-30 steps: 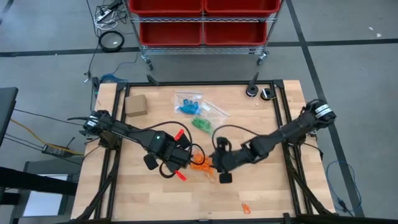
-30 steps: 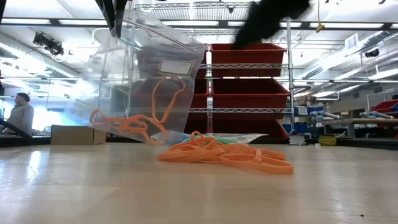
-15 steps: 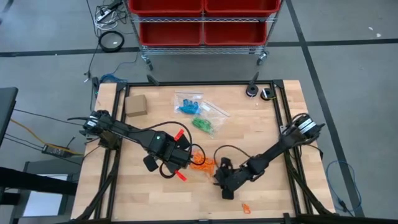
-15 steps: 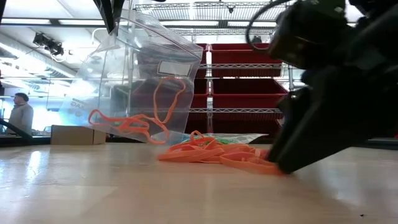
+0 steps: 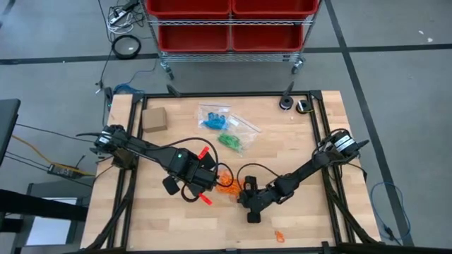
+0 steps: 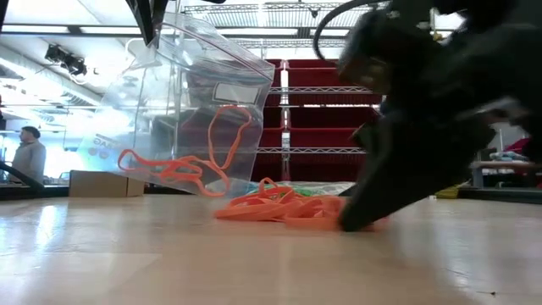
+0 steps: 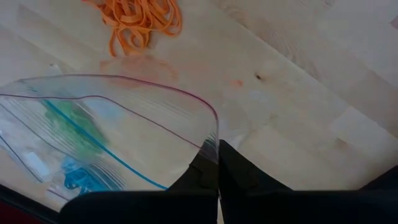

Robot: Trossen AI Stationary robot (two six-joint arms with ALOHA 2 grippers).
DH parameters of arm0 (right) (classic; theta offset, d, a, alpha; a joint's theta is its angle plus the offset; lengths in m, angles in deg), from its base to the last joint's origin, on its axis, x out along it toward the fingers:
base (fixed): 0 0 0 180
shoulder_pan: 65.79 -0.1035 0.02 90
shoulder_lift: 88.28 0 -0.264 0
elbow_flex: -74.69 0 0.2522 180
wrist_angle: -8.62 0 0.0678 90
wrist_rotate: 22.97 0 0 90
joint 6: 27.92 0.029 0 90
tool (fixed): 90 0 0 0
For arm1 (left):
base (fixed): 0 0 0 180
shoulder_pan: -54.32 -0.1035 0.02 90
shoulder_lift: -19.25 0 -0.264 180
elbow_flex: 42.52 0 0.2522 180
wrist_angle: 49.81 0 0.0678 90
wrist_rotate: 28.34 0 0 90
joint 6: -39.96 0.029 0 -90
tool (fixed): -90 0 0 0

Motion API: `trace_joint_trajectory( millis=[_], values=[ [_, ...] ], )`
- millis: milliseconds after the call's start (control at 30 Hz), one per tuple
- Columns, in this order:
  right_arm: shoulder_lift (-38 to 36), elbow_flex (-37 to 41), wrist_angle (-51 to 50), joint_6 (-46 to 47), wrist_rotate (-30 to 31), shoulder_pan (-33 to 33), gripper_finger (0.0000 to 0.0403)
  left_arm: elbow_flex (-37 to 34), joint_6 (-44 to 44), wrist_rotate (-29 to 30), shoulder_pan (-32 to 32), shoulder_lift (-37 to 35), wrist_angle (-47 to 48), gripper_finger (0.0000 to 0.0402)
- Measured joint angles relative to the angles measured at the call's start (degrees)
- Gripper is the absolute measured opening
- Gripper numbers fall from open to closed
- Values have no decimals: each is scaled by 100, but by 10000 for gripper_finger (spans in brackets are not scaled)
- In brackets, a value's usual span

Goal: Sort rubber bands
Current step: Put the orange rubber band into the transparent zip bag

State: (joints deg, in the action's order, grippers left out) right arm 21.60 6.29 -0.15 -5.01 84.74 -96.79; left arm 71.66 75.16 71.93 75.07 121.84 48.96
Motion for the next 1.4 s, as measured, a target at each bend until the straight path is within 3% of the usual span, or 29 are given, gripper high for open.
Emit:
trace_joint_trajectory(
  millis=[100,400,700,833,1167,1400],
  values=[
    [-435,46,-277,-227,63,-61,1,0,0,-2,0,0,4,0],
    [-1770,5,-319,-1027,1009,-77,0,0,33,-2,2,0,-7,0],
    [-2261,9,262,-2254,1339,540,0,-4,49,-2,2,-2,-41,0],
    [-2269,9,618,-2602,915,1050,0,-4,73,-2,2,-2,-38,0],
    [-1678,-793,491,-2808,-1047,1987,0,-4,101,0,2,-2,-32,0],
    [-886,-1570,-468,-2808,-1407,2073,0,-4,197,-2,4,-2,-1,0]
  ],
)
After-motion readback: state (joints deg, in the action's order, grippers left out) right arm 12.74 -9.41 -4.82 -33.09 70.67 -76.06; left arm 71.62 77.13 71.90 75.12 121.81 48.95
